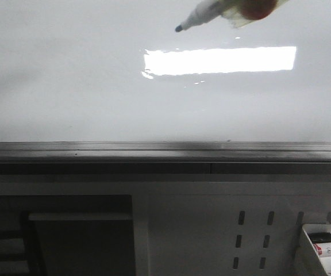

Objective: Write number 4 on whiteboard

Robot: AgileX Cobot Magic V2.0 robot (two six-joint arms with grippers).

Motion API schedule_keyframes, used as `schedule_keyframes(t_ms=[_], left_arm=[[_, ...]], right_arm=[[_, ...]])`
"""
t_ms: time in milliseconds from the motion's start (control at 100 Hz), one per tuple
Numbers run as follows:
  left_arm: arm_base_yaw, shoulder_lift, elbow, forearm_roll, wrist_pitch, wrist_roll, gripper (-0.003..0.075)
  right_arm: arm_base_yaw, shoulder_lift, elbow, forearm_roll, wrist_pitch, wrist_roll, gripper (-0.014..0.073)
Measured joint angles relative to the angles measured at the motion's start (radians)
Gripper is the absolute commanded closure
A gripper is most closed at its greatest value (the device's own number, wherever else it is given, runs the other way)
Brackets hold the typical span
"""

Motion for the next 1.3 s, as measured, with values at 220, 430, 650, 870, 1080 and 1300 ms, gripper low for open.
schedule_keyframes(t_ms=[220,430,650,870,1080,1300], left_arm=[[0.127,-0.118,0.075,-0.048,0.001,-0.007,0.0245],[0.146,-0.133,0.089,-0.084,0.001,-0.009,0.0245],[0.146,-0.133,0.089,-0.097,0.001,-0.009,0.0246],[0.146,-0.133,0.089,-0.095,0.001,-0.009,0.0246],[0.146,-0.133,0.089,-0.095,0.001,-0.009,0.0246],[0.146,-0.133,0.089,-0.097,0.001,-0.009,0.0247]], right_arm=[[0.0,-0.006,0.015,0.054,-0.078,-0.092,0.0638],[0.0,0.128,0.015,0.268,-0.09,-0.291,0.0638],[0.0,0.25,-0.039,0.385,-0.072,-0.408,0.0638],[0.0,0.32,-0.101,0.394,-0.075,-0.431,0.0638],[0.0,0.354,-0.105,0.394,-0.119,-0.463,0.0638],[0.002,0.399,-0.107,0.394,-0.153,-0.469,0.0638]])
